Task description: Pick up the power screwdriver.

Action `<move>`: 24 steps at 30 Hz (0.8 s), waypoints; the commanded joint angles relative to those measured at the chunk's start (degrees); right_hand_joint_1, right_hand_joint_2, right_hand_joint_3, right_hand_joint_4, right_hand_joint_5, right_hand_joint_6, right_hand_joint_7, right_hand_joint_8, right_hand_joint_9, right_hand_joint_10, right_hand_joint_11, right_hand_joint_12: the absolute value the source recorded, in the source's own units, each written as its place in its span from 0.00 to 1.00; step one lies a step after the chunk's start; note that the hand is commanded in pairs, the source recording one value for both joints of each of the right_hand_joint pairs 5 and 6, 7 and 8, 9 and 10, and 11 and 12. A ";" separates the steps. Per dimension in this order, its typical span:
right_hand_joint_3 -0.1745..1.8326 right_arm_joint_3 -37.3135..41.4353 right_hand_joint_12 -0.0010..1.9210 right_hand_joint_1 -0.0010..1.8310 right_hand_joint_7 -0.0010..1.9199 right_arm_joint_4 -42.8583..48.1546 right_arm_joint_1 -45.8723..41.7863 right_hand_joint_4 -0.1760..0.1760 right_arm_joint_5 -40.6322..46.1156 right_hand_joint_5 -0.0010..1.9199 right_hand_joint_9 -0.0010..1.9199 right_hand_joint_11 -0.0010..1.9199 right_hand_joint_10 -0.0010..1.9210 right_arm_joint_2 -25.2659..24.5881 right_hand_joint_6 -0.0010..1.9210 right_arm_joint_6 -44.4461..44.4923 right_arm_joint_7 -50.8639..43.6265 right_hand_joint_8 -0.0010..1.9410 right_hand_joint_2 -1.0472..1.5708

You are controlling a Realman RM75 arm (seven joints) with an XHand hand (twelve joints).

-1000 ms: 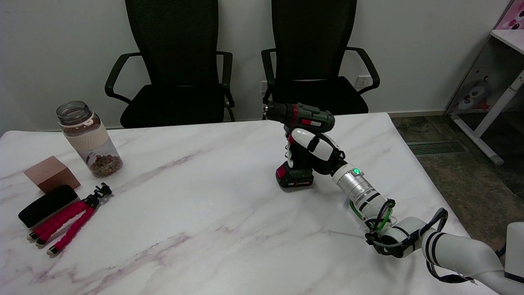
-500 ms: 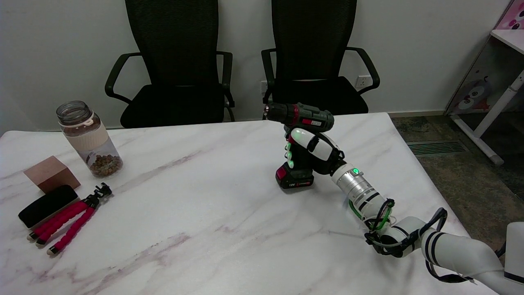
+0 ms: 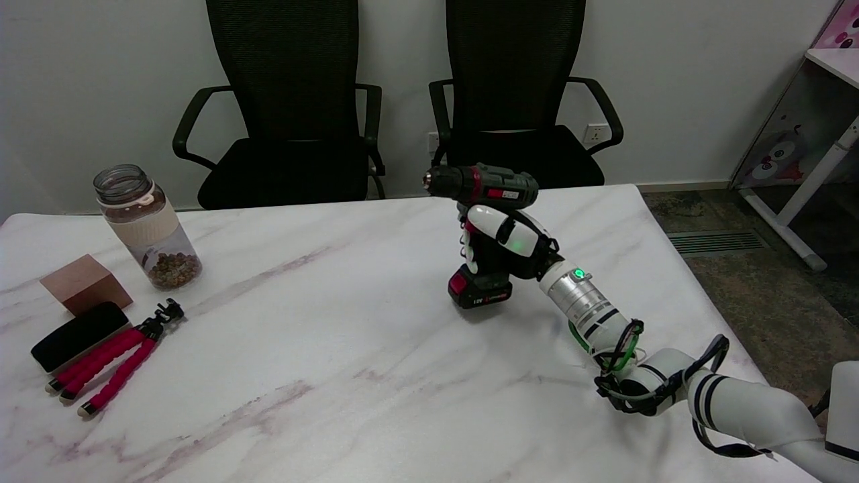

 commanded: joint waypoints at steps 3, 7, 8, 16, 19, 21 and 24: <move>0.49 1.16 1.00 0.52 1.00 -1.88 2.08 1.00 -1.48 1.00 1.00 1.00 1.00 0.40 1.00 -0.48 -1.64 0.99 0.67; 0.48 1.16 1.00 0.51 1.00 -2.14 2.83 1.00 -1.22 1.00 1.00 1.00 1.00 0.40 1.00 -0.18 -1.64 0.99 0.59; 0.48 1.16 1.00 0.51 1.00 -2.20 3.04 1.00 -1.22 1.00 1.00 1.00 1.00 0.40 1.00 -0.17 -1.64 0.99 0.57; 0.47 1.27 1.00 0.49 1.00 -2.18 5.65 1.00 -1.14 1.00 1.00 1.00 1.00 0.31 1.00 1.35 -1.39 0.99 0.53; 0.44 1.36 1.00 0.49 1.00 -1.87 7.17 1.00 -1.26 1.00 1.00 1.00 1.00 0.22 1.00 1.93 -1.55 0.99 0.52; 0.42 1.42 1.00 0.49 1.00 -1.66 8.19 1.00 -1.50 1.00 1.00 1.00 1.00 0.20 1.00 2.13 -1.55 0.99 0.52; 0.40 1.42 1.00 0.49 1.00 -1.50 9.60 1.00 -1.57 1.00 1.00 1.00 1.00 0.05 1.00 2.50 -1.55 0.99 0.54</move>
